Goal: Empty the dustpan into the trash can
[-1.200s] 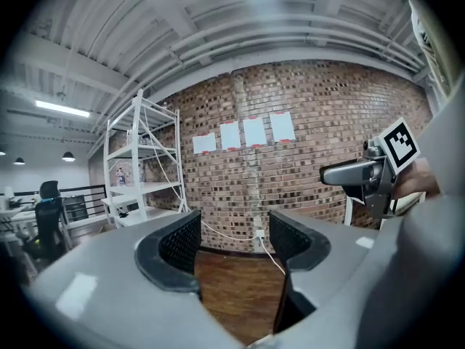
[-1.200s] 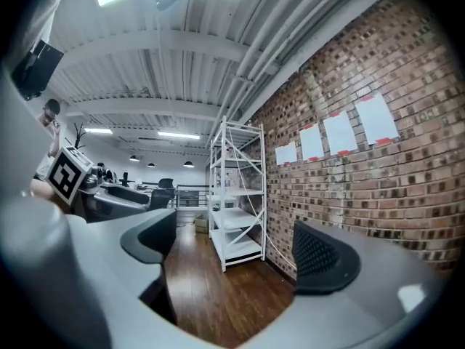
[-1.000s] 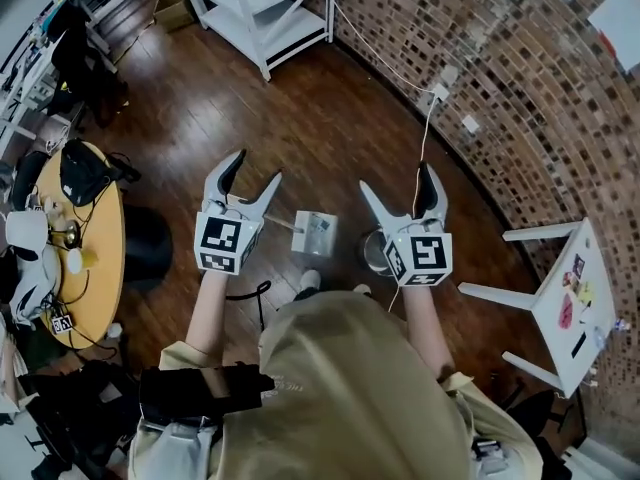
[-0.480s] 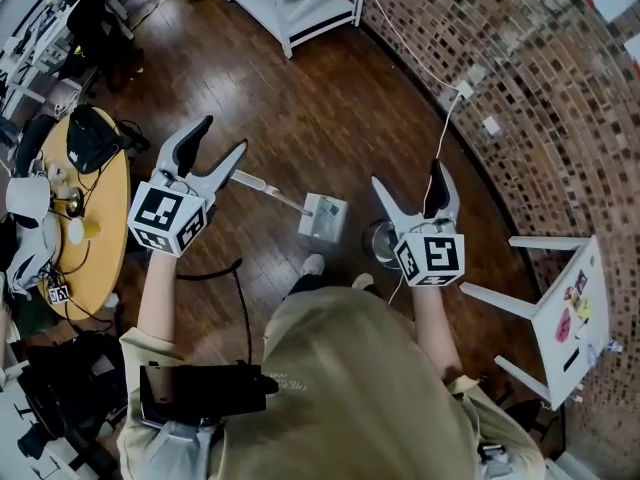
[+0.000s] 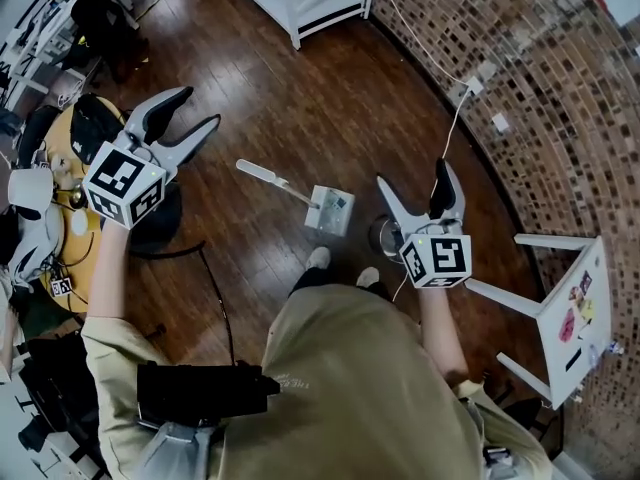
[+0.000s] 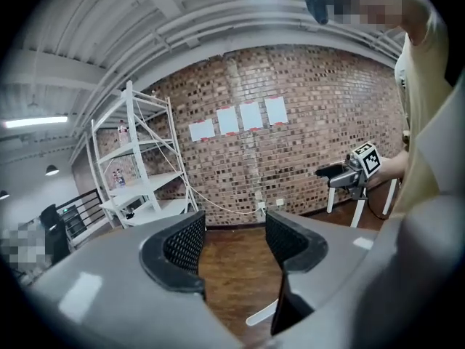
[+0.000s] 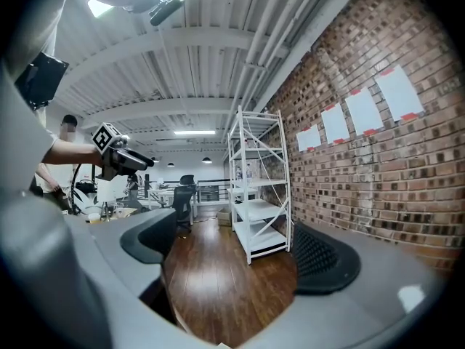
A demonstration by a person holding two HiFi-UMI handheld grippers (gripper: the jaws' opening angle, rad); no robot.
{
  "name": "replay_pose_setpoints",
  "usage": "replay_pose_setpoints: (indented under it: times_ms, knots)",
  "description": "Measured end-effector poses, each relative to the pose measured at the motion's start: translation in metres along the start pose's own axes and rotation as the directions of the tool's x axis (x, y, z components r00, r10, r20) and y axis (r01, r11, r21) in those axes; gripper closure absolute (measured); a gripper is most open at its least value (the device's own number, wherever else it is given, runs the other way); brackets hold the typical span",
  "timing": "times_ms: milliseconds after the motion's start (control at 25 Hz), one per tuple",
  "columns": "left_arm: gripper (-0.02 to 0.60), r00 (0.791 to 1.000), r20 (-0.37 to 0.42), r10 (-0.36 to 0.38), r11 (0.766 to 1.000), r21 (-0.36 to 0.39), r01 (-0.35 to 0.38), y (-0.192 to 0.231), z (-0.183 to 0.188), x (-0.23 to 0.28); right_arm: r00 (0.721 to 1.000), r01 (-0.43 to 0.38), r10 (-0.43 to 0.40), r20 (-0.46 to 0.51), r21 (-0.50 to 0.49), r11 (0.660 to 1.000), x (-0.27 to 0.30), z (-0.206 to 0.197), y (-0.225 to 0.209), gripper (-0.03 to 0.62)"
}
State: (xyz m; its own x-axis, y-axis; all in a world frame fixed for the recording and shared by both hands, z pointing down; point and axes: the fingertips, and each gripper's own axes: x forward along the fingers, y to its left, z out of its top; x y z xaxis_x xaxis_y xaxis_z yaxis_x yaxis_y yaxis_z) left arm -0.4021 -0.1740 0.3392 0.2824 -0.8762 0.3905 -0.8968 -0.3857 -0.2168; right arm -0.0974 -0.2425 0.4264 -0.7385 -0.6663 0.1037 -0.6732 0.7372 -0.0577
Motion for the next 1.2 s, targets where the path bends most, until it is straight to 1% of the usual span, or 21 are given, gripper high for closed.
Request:
replay_pose_setpoints:
  times_ms: [200,320,520,640,680,760,800,880,1000,1080,1120,1200]
  knots:
    - [0.327,0.996,-0.063,-0.062,0.996,0.063,0.066,0.013,0.004,-0.015,1.0,0.003,-0.003,-0.022,0.003,1.0,0.001,-0.008,0.008,0.086]
    - [0.325,0.989,-0.101,-0.107,0.988,0.103,0.117,0.015,0.01,-0.02,1.0,0.002,-0.002,-0.027,0.006,1.0,0.004,-0.008,0.01,0.086]
    - [0.318,0.972,-0.159,-0.172,0.964,0.174,0.199,0.024,0.015,-0.026,0.999,0.009,-0.008,-0.033,0.023,1.0,0.006,-0.011,0.012,0.086]
    - [0.314,0.955,-0.225,-0.196,0.945,0.216,0.245,0.033,0.009,-0.027,0.999,0.016,-0.014,-0.051,0.034,0.999,0.007,-0.018,0.015,0.086]
    - [0.314,0.945,-0.257,-0.204,0.935,0.236,0.266,0.036,0.004,-0.025,0.998,0.019,-0.017,-0.056,0.035,0.999,0.007,-0.02,0.015,0.086]
    - [0.307,0.919,-0.324,-0.222,0.906,0.28,0.318,0.041,-0.01,-0.021,0.998,0.026,-0.024,-0.061,0.032,0.999,0.007,-0.021,0.014,0.086]
    - [0.307,0.904,-0.356,-0.237,0.891,0.291,0.348,0.041,-0.018,-0.019,0.998,0.03,-0.029,-0.06,0.029,0.999,0.006,-0.021,0.013,0.086]
    - [0.301,0.863,-0.424,-0.274,0.858,0.297,0.418,0.037,-0.031,-0.019,0.997,0.041,-0.04,-0.061,0.025,0.999,0.006,-0.021,0.012,0.086]
    - [0.296,0.796,-0.519,-0.31,0.791,0.324,0.519,0.034,-0.055,-0.016,0.996,0.061,-0.059,-0.072,0.034,0.998,0.005,-0.026,0.01,0.086]
    - [0.282,0.752,-0.579,-0.316,0.746,0.338,0.574,0.03,-0.072,-0.012,0.994,0.071,-0.068,-0.08,0.032,0.997,0.003,-0.029,0.01,0.086]
    - [0.28,0.733,-0.606,-0.308,0.72,0.354,0.596,0.028,-0.081,-0.009,0.994,0.075,-0.072,-0.085,0.03,0.997,0.002,-0.03,0.01,0.086]
    - [0.247,0.704,-0.648,-0.29,0.664,0.393,0.636,0.021,-0.101,0.0,0.992,0.084,-0.082,-0.097,0.026,0.996,0.001,-0.033,0.01,0.086]
